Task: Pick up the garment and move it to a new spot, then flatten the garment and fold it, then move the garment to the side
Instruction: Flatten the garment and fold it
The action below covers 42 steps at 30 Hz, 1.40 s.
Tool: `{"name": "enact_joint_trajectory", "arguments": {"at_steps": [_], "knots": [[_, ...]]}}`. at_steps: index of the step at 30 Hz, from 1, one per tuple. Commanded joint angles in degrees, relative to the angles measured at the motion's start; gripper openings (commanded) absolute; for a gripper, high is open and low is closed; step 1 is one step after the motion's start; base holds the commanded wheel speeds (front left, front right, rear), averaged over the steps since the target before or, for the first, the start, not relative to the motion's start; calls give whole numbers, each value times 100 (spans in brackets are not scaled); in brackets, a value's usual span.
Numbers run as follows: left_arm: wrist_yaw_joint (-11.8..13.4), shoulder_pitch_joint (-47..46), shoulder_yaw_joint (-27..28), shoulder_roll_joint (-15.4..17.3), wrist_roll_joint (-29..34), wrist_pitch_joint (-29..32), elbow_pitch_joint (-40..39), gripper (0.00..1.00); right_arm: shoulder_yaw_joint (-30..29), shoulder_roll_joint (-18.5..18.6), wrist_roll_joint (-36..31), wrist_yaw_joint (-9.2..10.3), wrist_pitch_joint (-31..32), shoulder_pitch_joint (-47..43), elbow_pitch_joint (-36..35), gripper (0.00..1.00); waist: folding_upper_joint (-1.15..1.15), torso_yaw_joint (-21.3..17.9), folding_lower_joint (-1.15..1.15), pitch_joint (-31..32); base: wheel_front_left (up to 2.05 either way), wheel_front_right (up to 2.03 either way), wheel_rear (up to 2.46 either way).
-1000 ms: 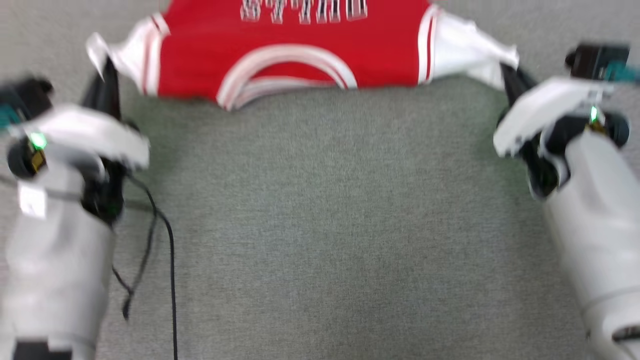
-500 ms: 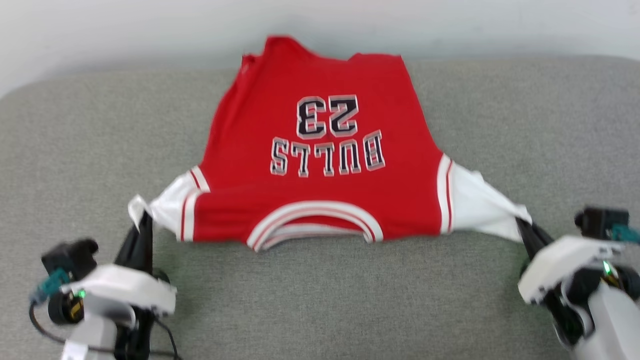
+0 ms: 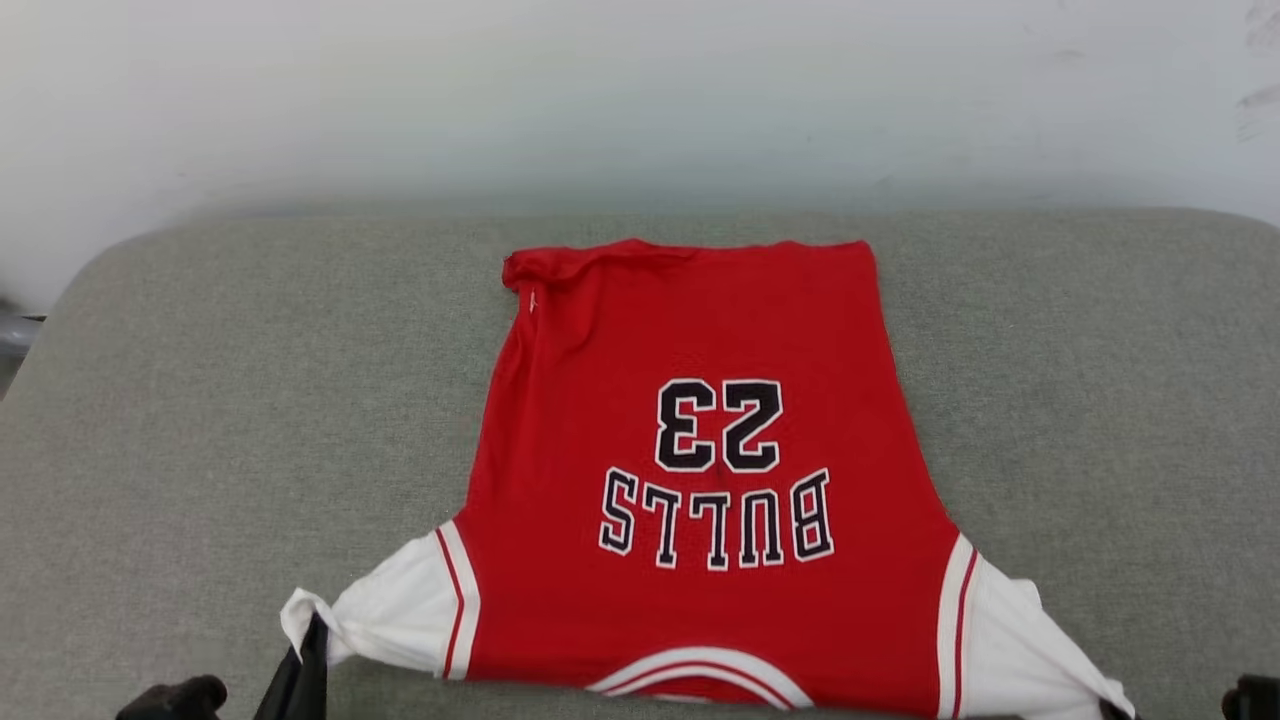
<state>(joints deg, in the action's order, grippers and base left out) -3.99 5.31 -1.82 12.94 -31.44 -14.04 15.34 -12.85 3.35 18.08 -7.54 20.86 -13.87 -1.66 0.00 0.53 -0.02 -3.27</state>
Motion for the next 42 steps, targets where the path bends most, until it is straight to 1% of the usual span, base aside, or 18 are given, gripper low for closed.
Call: {"name": "enact_joint_trajectory", "arguments": {"at_steps": [1, 6, 11, 12, 13, 14, 17, 21, 25, 26, 30, 31, 32, 33, 34, 35, 37, 42], "knots": [[58, 213, -22, 32, 28, 42, -131, 0, -66, -27, -39, 10, 151, -298, -208, 0, 0, 25, 2, 79, 0, 0, 0], [162, 733, -58, 24, 16, 192, -372, 0, -74, -46, 161, 10, 467, -930, -424, 0, 0, 46, 2, 201, 0, 0, 0], [171, 932, -189, -25, 70, 179, -531, 0, 15, -46, 78, 10, 460, -1064, -327, 0, 0, 72, 2, 238, 0, 0, 0], [157, 915, -231, -32, 102, 177, -565, 0, 43, -46, 56, 10, 437, -1020, -288, 11, 0, 88, 2, 240, 0, 0, 0], [145, 881, -266, -47, 117, 172, -598, 0, 96, -47, 42, 9, 378, -939, -292, 31, 0, 99, 2, 235, 0, 0, 0], [131, 841, -316, -51, 150, 175, -632, 0, 144, -46, 109, 7, 298, -819, -283, 100, 0, 108, 2, 230, 0, 0, 0], [111, 715, -468, -113, 216, 198, -744, 0, 229, -46, 19, 7, -11, -530, -294, 100, 0, 172, 2, 190, 0, 0, 0], [138, 547, -607, -155, 324, 192, -851, 0, 112, -47, -119, 7, -581, 75, -189, 100, 0, 296, 2, 90, 0, 0, 0], [146, 329, -726, -188, 465, 137, -991, 0, -94, -47, -348, 7, -989, 967, 173, 100, 0, 462, 2, -124, 0, 0, 0], [146, 329, -726, -188, 465, 137, -991, 0, -94, -47, -348, 7, -989, 967, 173, 100, 0, 462, 2, -124, 0, 0, 0], [109, 47, -872, -251, 601, 76, -1164, 0, -277, 122, -482, 7, -1225, 2008, 800, 100, 0, 674, 2, -491, 0, 0, 0], [86, -109, -949, -288, 665, 50, -1259, 0, -310, 264, -508, 7, -1182, 2553, 1177, 100, 0, 791, 2, -713, 0, 0, 0], [86, -109, -949, -288, 665, 50, -1259, 0, -310, 264, -508, 7, -1182, 2553, 1177, 100, 0, 791, 2, -713, 0, 0, 0], [69, -292, -1005, -327, 738, 16, -1347, 0, -336, 426, -461, 7, -1041, 3128, 1552, 100, 0, 904, 2, -983, 0, 0, 0], [69, -292, -1005, -327, 738, 16, -1347, 0, -336, 426, -461, 7, -1041, 3128, 1552, 100, 0, 904, 2, -983, 0, 0, 0], [49, -460, -1063, -375, 803, -15, -1405, 0, -360, 573, -403, 7, -791, 3645, 1967, 100, 0, 1006, 2, -1207, 0, 0, 0], [37, -530, -1087, -397, 821, -30, -1421, 0, -342, 647, -389, 7, -662, 3898, 2154, 100, 0, 1057, 2, -1307, 0, 0, 0], [-51, -894, -1183, -476, 923, -84, -1553, 0, -231, 1066, -471, 7, 553, 5201, 2999, 100, 0, 1291, 2, -1792, 0, 0, 0]]}}
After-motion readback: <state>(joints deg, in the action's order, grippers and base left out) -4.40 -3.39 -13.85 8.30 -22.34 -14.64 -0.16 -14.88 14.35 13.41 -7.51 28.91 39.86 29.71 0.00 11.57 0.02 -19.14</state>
